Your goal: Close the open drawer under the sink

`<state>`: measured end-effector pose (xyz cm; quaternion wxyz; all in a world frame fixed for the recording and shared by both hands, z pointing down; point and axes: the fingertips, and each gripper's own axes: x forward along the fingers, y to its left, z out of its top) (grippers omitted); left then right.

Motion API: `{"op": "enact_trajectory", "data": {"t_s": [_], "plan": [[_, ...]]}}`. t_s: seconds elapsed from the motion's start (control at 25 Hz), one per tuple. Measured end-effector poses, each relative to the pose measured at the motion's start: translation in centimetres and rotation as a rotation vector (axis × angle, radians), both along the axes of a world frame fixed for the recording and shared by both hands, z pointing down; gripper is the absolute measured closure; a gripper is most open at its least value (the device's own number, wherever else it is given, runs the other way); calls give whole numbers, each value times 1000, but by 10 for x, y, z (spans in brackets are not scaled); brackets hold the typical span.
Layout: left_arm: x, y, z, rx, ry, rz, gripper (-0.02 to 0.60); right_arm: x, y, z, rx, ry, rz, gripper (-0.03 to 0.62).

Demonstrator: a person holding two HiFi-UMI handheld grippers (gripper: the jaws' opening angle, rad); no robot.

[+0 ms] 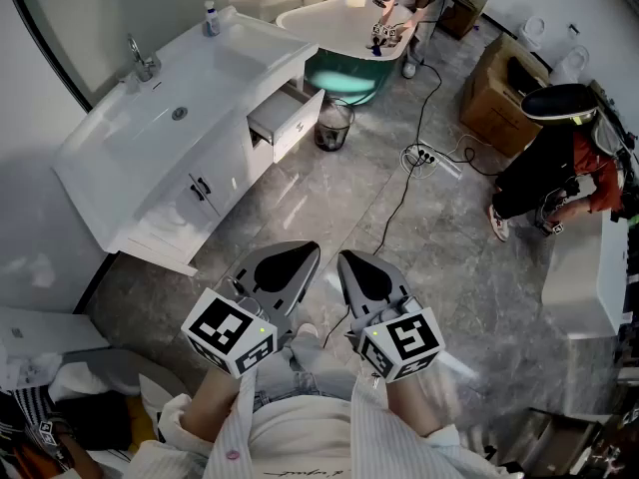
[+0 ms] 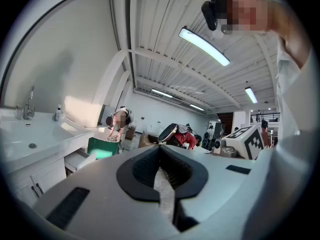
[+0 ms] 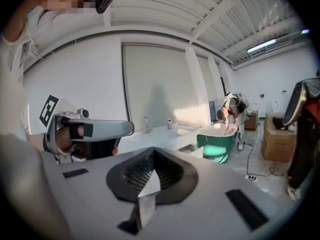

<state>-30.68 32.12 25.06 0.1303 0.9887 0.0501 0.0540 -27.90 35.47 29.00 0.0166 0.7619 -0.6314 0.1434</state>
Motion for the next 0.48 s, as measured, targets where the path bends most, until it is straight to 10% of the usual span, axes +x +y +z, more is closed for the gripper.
{"op": "enact_trajectory", "data": {"t_s": [0.48], "plan": [[9,11,-2,17,12,-15,566,7,15,0,29,-34,-4,585]]}}
